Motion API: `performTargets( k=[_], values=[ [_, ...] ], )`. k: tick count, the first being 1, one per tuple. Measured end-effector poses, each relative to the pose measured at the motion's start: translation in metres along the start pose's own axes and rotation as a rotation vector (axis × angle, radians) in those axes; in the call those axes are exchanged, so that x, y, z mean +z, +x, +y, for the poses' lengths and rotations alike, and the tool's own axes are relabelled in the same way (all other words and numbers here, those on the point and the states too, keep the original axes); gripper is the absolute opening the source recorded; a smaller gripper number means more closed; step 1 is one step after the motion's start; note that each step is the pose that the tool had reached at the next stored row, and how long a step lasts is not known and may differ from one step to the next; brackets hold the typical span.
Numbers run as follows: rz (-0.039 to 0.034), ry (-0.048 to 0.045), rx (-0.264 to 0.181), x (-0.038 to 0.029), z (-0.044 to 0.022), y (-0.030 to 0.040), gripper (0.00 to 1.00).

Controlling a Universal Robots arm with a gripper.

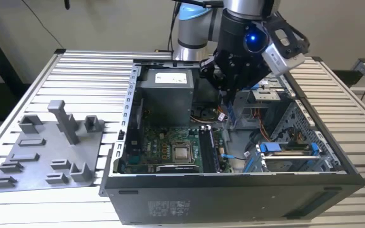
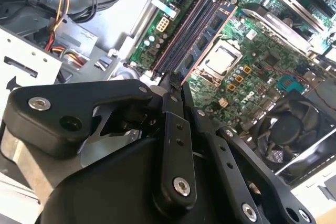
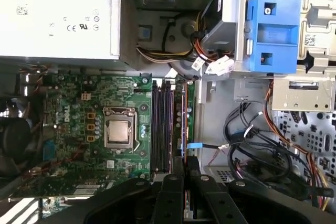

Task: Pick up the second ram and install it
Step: 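Insert the second ram into the second slot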

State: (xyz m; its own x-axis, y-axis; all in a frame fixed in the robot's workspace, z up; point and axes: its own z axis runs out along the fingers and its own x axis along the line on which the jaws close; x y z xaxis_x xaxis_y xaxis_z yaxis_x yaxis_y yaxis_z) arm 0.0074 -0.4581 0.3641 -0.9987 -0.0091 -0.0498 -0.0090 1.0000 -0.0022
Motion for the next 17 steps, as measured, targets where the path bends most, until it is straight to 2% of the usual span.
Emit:
performTargets(
  k=[3, 5, 17],
  values=[
    [0.0095, 0.0004, 0.001, 0.0009, 0.0000, -0.0006, 0.14],
    [0.0129, 0.0006, 0.002, 0.0011, 0.0000, -0.0010, 0.14],
    [0.0129, 0.0003, 0.002, 0.0041, 0.0000, -0.0009, 0.14]
  ],
)
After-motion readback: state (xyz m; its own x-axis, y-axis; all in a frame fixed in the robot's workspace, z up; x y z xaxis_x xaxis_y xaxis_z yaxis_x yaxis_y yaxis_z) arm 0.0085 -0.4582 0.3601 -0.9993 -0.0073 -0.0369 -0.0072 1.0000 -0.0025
